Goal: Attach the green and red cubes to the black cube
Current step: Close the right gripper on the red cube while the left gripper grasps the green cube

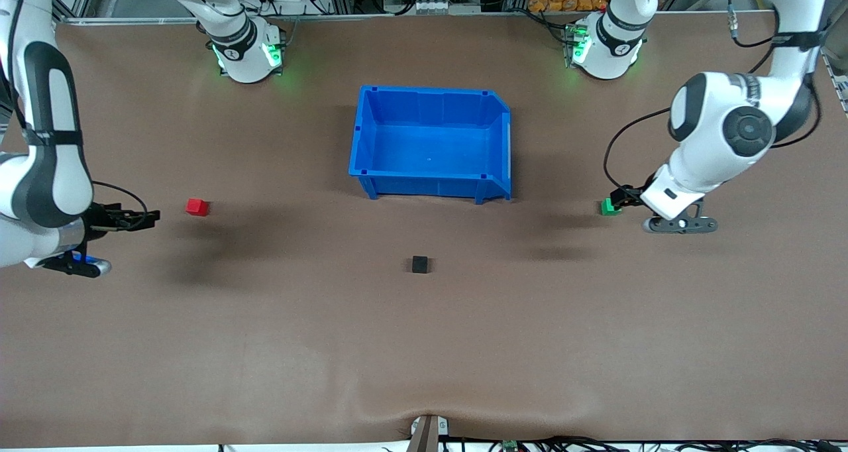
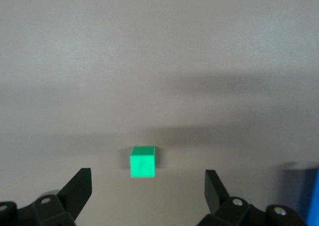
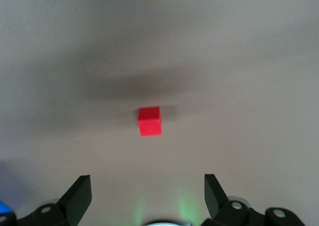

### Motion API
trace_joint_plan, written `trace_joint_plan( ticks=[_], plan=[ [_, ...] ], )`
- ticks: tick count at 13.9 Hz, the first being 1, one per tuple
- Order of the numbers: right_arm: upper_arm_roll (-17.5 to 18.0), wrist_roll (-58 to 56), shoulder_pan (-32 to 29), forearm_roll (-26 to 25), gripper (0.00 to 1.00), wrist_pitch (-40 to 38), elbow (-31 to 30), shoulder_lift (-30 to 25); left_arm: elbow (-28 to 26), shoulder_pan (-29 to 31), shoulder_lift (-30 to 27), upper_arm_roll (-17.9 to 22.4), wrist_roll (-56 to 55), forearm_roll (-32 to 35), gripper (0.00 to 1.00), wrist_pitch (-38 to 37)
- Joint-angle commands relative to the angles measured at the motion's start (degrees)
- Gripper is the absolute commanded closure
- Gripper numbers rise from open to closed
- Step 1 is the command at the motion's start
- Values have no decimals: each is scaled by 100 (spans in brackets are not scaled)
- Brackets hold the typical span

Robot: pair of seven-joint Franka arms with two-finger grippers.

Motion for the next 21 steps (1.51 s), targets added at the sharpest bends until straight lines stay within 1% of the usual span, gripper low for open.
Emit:
trace_joint_plan(
  ticks=[1,4,5,6,7,9,10,11,12,13,14,17,18,19,20,21],
  plan=[
    [84,36,-100,73,0,635,-668,-109,-464,8,218,-38,-83,-83,0,912],
    [84,28,-64,73,0,892,-890,181,-465,17,711,-29,-101,-83,0,1274],
    [84,28,-47,73,2,883,-916,234,-465,26,843,-29,-101,-83,0,1353],
    [84,28,-38,73,7,909,-995,252,-465,26,957,-21,-109,-83,0,1380],
    [92,28,-38,73,9,1127,-1152,287,-447,34,1063,-20,-110,-83,0,1389],
    [92,28,-3,73,9,1698,-1504,287,-456,43,1177,-20,-110,-83,0,1433],
    [92,28,32,73,9,1831,-1593,296,-464,52,1187,-20,-101,-74,0,1433],
    [92,28,41,73,17,1833,-1611,296,-465,52,1178,-12,-92,-65,0,1433],
    [92,28,33,73,32,1815,-1620,296,-473,61,1160,-12,-83,-56,0,1424],
    [92,28,32,73,34,1850,-1681,313,-491,61,1152,-3,-83,-48,0,1407],
    [101,45,67,82,40,1841,-1699,322,-500,61,1160,-3,-83,-13,0,1389],
    [92,45,76,82,42,1876,-1708,454,-561,70,1187,6,-83,-3,0,1389],
    [101,45,59,82,55,1859,-1708,454,-561,87,1187,6,-83,-3,0,1389],
    [101,106,50,91,83,1842,-1690,454,-561,131,1187,6,-83,-3,0,1389],
    [101,263,59,91,100,1807,-1647,446,-570,140,1187,6,-74,-3,0,1389],
    [119,596,76,91,100,1780,-1603,428,-579,140,1187,15,-57,-3,0,1389]
  ],
)
